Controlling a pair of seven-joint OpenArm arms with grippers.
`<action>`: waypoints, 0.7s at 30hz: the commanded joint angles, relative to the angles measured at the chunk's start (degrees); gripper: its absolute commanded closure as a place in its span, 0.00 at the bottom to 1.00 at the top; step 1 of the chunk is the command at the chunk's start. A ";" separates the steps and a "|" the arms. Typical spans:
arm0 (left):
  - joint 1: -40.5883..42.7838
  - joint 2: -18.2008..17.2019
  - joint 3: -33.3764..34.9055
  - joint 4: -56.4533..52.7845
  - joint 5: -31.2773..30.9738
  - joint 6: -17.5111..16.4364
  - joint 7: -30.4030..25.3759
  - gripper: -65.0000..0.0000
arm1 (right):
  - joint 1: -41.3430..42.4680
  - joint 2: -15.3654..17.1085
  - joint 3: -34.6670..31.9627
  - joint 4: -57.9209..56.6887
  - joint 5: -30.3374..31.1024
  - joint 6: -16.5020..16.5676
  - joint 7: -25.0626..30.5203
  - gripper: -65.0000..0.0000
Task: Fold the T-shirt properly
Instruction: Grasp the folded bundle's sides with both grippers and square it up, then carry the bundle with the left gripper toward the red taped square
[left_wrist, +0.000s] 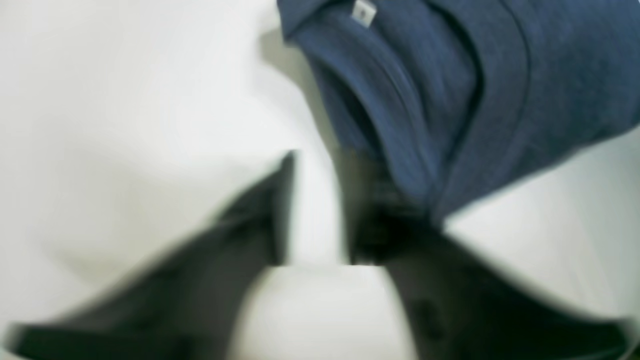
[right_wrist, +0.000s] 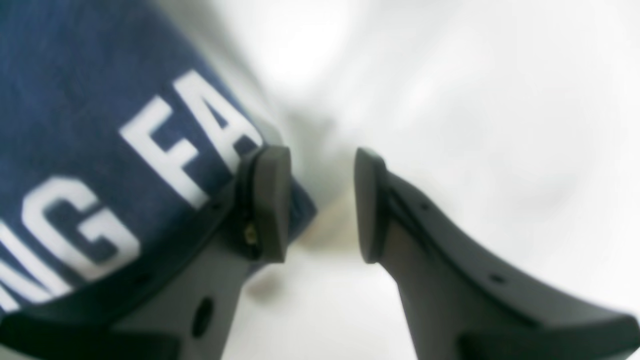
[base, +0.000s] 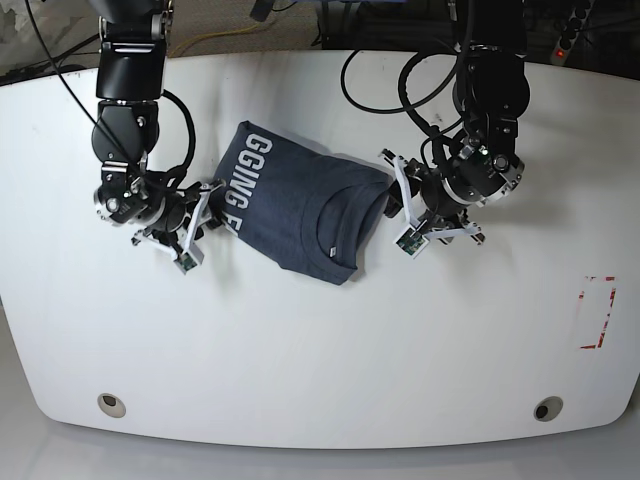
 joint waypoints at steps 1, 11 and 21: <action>-1.02 1.70 -1.99 1.27 -0.03 0.48 -0.62 0.53 | -4.59 -3.35 0.15 11.38 -0.28 0.43 -5.76 0.70; -2.07 2.58 -2.26 1.89 0.06 0.56 -0.71 0.50 | -13.47 -12.85 -9.52 23.68 -0.01 0.43 -12.45 0.70; -1.63 3.46 -2.17 1.97 0.15 4.96 -0.62 0.46 | -13.64 -19.35 -13.82 23.68 0.34 0.43 -12.45 0.70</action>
